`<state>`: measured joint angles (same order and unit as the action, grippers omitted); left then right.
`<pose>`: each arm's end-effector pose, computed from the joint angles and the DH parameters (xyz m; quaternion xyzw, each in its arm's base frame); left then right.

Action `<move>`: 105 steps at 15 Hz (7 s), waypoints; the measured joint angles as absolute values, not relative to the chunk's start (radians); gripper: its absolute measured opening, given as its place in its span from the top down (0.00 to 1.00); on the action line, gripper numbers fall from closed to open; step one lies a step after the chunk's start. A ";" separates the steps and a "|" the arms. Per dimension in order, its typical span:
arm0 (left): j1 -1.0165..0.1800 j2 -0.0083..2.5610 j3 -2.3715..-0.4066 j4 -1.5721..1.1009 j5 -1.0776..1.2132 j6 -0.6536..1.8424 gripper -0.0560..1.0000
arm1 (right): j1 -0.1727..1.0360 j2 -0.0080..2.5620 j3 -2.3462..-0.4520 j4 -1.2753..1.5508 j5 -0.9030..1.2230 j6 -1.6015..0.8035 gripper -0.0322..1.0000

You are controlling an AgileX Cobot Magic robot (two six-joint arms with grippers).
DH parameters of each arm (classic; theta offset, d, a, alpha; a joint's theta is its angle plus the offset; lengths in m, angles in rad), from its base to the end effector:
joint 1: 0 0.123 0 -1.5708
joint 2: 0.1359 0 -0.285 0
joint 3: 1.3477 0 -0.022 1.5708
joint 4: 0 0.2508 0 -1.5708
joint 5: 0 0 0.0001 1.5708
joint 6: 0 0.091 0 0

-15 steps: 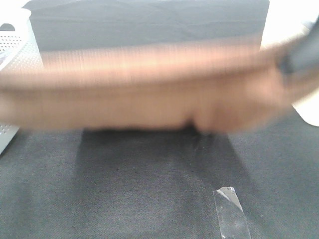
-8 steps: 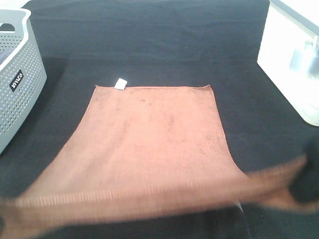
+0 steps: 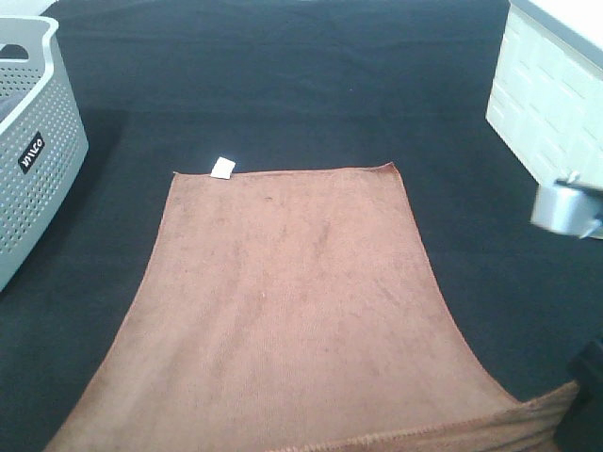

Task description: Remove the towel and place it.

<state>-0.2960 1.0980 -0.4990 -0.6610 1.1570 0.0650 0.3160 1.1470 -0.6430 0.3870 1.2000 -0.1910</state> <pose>0.1140 -0.0883 0.2131 -0.0271 -0.9554 0.2831 0.0795 0.1379 0.0788 0.2297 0.1746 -0.9682 -0.1758 0.0336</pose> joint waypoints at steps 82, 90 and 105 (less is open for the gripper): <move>-0.100 2.509 -2.049 -0.357 1.051 0.139 0.18 | 0.115 2.441 -1.868 0.509 0.803 -0.396 0.13; -0.214 2.516 -2.050 -0.388 1.024 0.103 0.29 | 0.216 2.454 -1.872 0.427 0.705 -0.375 0.31; -0.226 2.556 -2.177 -0.216 1.042 0.123 0.94 | 0.227 2.489 -1.966 0.261 0.702 -0.356 0.97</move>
